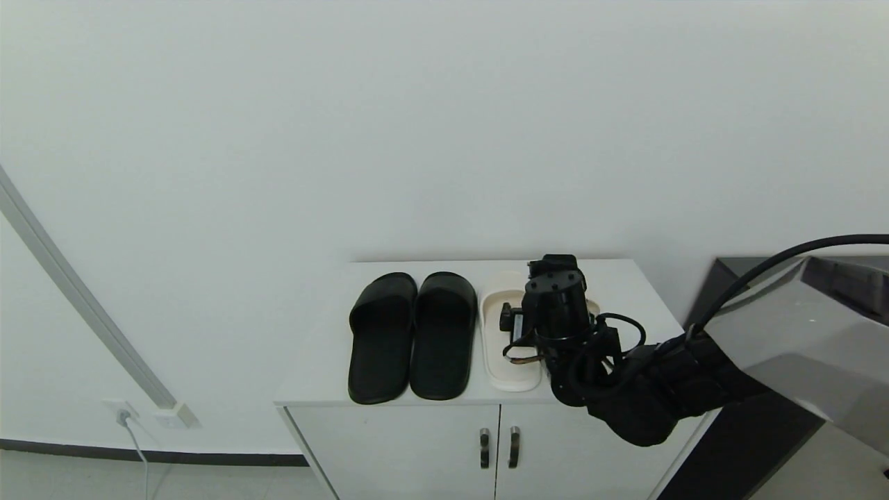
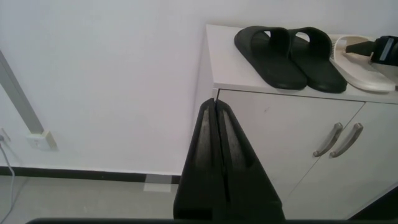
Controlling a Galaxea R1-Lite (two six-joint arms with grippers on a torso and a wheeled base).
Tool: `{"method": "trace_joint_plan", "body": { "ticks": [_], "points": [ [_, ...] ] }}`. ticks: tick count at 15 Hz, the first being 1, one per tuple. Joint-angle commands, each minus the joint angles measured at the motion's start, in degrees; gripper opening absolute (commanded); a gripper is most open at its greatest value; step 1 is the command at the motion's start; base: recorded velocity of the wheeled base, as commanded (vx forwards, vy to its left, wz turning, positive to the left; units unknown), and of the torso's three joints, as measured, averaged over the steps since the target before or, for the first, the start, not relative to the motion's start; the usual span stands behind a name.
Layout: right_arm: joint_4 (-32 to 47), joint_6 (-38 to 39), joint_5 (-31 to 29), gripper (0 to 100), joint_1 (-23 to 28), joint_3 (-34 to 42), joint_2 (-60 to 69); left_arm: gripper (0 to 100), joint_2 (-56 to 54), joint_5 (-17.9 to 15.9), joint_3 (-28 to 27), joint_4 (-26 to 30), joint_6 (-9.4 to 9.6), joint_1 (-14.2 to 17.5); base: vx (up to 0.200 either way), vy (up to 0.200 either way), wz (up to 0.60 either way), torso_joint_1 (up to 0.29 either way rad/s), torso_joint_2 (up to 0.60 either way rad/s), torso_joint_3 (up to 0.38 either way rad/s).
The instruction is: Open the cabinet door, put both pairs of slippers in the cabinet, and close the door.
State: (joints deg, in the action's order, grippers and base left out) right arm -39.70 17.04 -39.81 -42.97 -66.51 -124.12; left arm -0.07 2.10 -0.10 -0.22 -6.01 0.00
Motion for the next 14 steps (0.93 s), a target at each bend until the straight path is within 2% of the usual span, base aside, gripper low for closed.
{"method": "trace_joint_plan", "body": {
  "ticks": [1, 3, 7, 8, 14],
  "points": [
    [-0.2, -0.8, 0.5, 100, 1.8, -2.8, -3.6, 0, 0.1, 0.0, 0.0, 0.0, -0.05, 0.0, 0.000, 0.000, 0.00, 0.000, 0.00, 0.000],
    [-2.5, -2.7, 4.2, 100, 3.2, -4.1, -4.4, 0, 0.1, 0.0, 0.0, 0.0, -0.05, 0.0, 0.000, 0.000, 0.00, 0.000, 0.00, 0.000],
    [-4.2, -5.1, 4.7, 100, 3.9, -4.4, -4.5, 0, 0.1, 0.0, 0.0, 0.0, -0.05, 0.0, 0.000, 0.000, 0.00, 0.000, 0.00, 0.000],
    [-4.2, -5.1, 4.7, 0, 3.9, -4.4, -4.5, 0, 0.1, 0.0, 0.0, 0.0, -0.05, 0.0, 0.000, 0.000, 0.00, 0.000, 0.00, 0.000],
    [-4.9, -7.7, 4.7, 0, 3.9, -2.2, -0.2, 0, 0.1, 0.0, 0.0, 0.0, -0.05, 0.0, 0.000, 0.000, 0.00, 0.000, 0.00, 0.000]
  ]
}}
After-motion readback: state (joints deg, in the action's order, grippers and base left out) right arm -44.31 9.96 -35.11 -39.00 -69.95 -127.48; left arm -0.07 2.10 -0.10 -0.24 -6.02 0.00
